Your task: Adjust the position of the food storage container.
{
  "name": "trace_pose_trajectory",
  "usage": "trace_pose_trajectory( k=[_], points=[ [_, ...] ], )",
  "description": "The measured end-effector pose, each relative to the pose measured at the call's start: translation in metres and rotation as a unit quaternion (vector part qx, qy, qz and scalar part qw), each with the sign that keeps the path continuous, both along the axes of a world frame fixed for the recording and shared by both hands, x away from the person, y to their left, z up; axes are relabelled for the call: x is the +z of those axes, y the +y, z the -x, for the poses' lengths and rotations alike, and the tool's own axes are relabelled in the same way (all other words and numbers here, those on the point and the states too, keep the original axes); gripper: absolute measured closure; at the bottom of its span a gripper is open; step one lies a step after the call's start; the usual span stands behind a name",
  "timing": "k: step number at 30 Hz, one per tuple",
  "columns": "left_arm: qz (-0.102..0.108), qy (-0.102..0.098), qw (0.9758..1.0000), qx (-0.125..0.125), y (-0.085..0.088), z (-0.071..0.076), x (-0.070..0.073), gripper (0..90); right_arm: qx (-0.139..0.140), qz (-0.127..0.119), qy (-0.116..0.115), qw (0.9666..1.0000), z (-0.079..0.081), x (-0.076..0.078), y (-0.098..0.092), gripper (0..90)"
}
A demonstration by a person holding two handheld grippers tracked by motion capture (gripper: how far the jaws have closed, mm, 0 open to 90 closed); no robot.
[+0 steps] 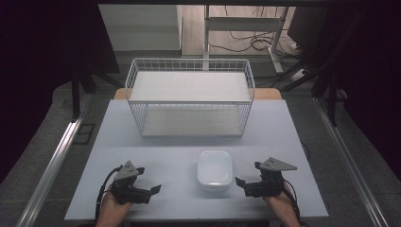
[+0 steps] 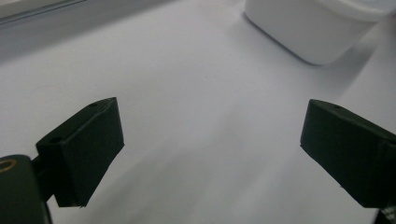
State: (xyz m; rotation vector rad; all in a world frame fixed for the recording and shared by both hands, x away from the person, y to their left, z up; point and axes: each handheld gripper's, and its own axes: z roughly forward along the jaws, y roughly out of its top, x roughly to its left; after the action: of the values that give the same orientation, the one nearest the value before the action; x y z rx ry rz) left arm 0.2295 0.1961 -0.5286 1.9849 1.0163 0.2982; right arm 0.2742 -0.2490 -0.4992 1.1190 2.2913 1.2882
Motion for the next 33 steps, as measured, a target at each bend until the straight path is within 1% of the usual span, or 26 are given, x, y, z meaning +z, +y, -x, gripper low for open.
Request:
trace_pose_trajectory(
  k=[2,4,6,7,9,10,11,13,14,15,16,17,19,23,25,27,28,31,33],
  points=[
    [-0.014,-0.002,0.9999,-0.002,-0.002,0.000,-0.002,4.5,-0.009,-0.005,0.007,0.9999,-0.002,-0.002,0.000,0.7],
    [-0.017,-0.004,0.9999,-0.003,-0.003,0.000,-0.002,3.9,-0.006,-0.002,0.020,0.9998,-0.004,-0.004,0.001,0.7],
    [-0.013,-0.002,0.9999,-0.003,-0.002,-0.001,-0.003,3.6,0.003,0.003,0.027,0.9996,-0.005,-0.006,0.003,0.6],
    [-0.011,0.000,0.9999,-0.001,-0.001,-0.001,-0.003,3.6,0.002,0.007,0.027,0.9996,-0.005,-0.006,0.004,0.6],
    [-0.009,0.001,1.0000,0.001,0.001,-0.002,-0.003,3.6,-0.001,0.014,0.018,0.9997,-0.005,-0.005,0.006,0.6],
    [-0.009,0.000,1.0000,0.004,0.003,-0.002,-0.003,3.6,0.000,0.013,0.017,0.9998,-0.005,-0.004,0.007,0.6],
    [-0.006,-0.001,0.9999,0.010,0.006,-0.003,-0.003,3.6,0.000,0.013,0.017,0.9998,-0.005,-0.004,0.007,0.5],
    [0.005,0.004,0.9998,0.018,0.010,-0.004,-0.003,3.7,-0.002,0.020,0.020,0.9996,-0.006,-0.004,0.006,0.4],
    [0.008,0.007,0.9997,0.020,0.012,-0.005,-0.003,3.8,-0.005,0.026,0.024,0.9994,-0.006,-0.005,0.006,0.3],
    [0.008,0.007,0.9997,0.020,0.012,-0.005,-0.003,3.9,-0.005,0.026,0.024,0.9994,-0.006,-0.005,0.006,0.3],
    [0.014,0.012,0.9996,0.022,0.014,-0.006,-0.004,3.9,-0.004,0.028,0.029,0.9992,-0.007,-0.006,0.005,0.4],
    [0.015,0.016,0.9995,0.021,0.014,-0.006,-0.005,4.2,0.000,0.028,0.043,0.9987,-0.009,-0.007,0.005,0.3],
    [0.012,0.017,0.9996,0.018,0.012,-0.006,-0.005,4.4,-0.002,0.029,0.047,0.9985,-0.009,-0.007,0.005,0.5],
    [0.004,0.019,0.9998,0.010,0.009,-0.006,-0.006,4.7,-0.005,0.043,0.048,0.9979,-0.010,-0.005,0.006,2.2],
    [0.001,0.020,0.9998,0.008,0.008,-0.006,-0.006,5.1,-0.010,0.048,0.050,0.9975,-0.011,-0.004,0.006,5.1],
    [0.001,0.019,0.9998,0.006,0.007,-0.006,-0.006,5.5,-0.013,0.055,0.050,0.9971,-0.012,-0.002,0.008,10.4],
    [0.001,0.019,0.9998,0.006,0.007,-0.006,-0.006,5.7,-0.015,0.057,0.050,0.9970,-0.013,0.000,0.008,15.1],
    [0.001,0.020,0.9998,0.003,0.006,-0.006,-0.007,6.0,-0.012,0.049,0.043,0.9978,-0.017,0.007,0.009,30.5],
    [0.001,0.023,0.9997,0.002,0.005,-0.006,-0.007,6.1,-0.002,0.049,0.036,0.9981,-0.020,0.012,0.010,41.9]
  ],
)
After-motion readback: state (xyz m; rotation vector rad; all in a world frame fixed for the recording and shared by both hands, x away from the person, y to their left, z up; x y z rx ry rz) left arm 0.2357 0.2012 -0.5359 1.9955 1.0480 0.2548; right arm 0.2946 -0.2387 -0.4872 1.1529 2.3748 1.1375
